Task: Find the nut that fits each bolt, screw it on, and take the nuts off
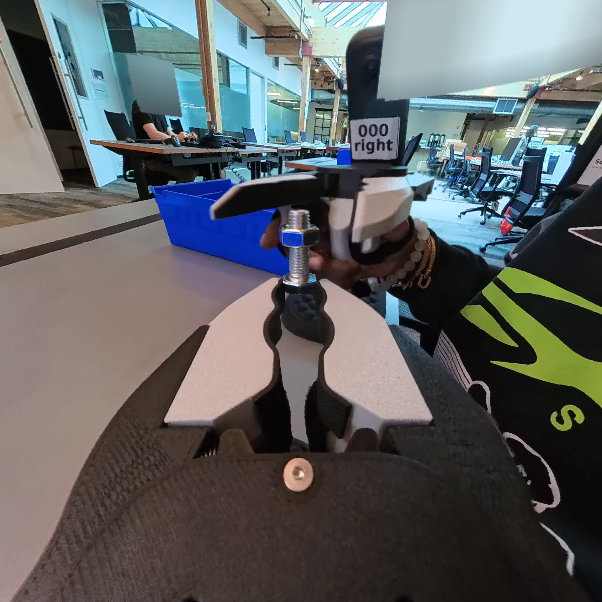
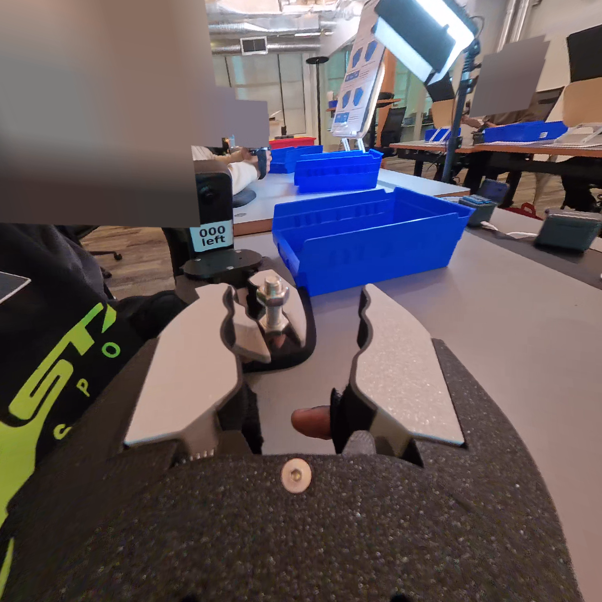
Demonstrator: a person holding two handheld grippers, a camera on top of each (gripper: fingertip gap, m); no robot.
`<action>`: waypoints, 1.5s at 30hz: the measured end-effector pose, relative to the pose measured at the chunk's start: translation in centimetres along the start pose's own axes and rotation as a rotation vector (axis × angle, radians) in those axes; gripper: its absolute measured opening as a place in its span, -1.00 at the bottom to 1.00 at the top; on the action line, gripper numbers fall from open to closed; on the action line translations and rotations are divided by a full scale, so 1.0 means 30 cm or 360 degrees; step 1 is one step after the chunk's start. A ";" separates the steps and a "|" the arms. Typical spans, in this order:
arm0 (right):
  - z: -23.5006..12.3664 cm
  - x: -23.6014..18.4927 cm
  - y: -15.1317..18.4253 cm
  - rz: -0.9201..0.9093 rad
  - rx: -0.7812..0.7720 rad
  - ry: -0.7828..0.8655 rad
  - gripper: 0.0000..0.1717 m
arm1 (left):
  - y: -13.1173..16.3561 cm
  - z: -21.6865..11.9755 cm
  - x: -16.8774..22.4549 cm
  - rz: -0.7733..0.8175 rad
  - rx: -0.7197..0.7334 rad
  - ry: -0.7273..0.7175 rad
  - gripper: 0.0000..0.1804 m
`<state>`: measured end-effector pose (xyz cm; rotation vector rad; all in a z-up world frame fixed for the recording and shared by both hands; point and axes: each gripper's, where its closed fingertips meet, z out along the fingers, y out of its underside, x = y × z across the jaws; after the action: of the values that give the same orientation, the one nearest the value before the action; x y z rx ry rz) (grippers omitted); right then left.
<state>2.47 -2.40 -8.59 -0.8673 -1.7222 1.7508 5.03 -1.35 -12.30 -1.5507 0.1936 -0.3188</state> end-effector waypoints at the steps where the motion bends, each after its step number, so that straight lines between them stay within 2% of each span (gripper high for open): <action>1: 0.020 -0.006 0.008 -0.0010 -0.0021 -0.0005 -0.09 | 0.004 0.004 0.005 0.0005 -0.0009 0.0008 -0.80; 9: 0.080 -0.005 0.042 0.0020 -0.0111 -0.0017 -0.06 | 0.022 0.017 0.040 0.0051 -0.0050 0.0080 -0.80; 18: -0.009 0.008 0.029 0.0058 -0.0051 -0.0022 -0.10 | -0.004 -0.003 0.047 0.0033 0.0032 0.0135 -0.80; 20: -0.050 0.035 0.026 0.0079 -0.0026 0.0025 -0.24 | -0.012 -0.012 0.040 0.0018 0.0056 0.0131 -0.80; 21: -0.076 0.070 0.024 0.0086 -0.0002 0.0114 -0.51 | -0.014 -0.016 0.040 0.0023 0.0059 0.0138 -0.80; 22: -0.101 0.098 0.022 0.0085 0.0021 0.0181 -0.63 | -0.012 -0.018 0.038 0.0025 0.0055 0.0130 -0.80; 24: -0.131 0.110 0.021 0.0091 0.0032 0.0203 -0.73 | -0.009 -0.019 0.036 0.0020 0.0049 0.0126 -0.80; 26: -0.135 0.092 0.012 0.0082 0.0056 0.0168 -0.68 | -0.008 -0.016 0.035 0.0021 0.0046 0.0127 -0.80; 33: -0.025 -0.019 0.012 0.0065 0.0020 -0.0076 -0.14 | 0.003 -0.006 0.037 0.0033 0.0018 0.0118 -0.80; 39: 0.076 -0.034 0.029 0.0054 -0.0065 -0.0089 -0.04 | 0.012 0.001 0.049 0.0056 -0.0009 0.0133 -0.80; 45: 0.078 -0.022 0.030 0.0072 -0.0070 -0.0072 -0.05 | 0.013 0.000 0.057 0.0059 -0.0008 0.0161 -0.80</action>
<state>1.20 -4.48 -9.49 -0.8987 -1.7893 1.7807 6.68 -1.91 -12.56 -1.5351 0.3020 -0.3677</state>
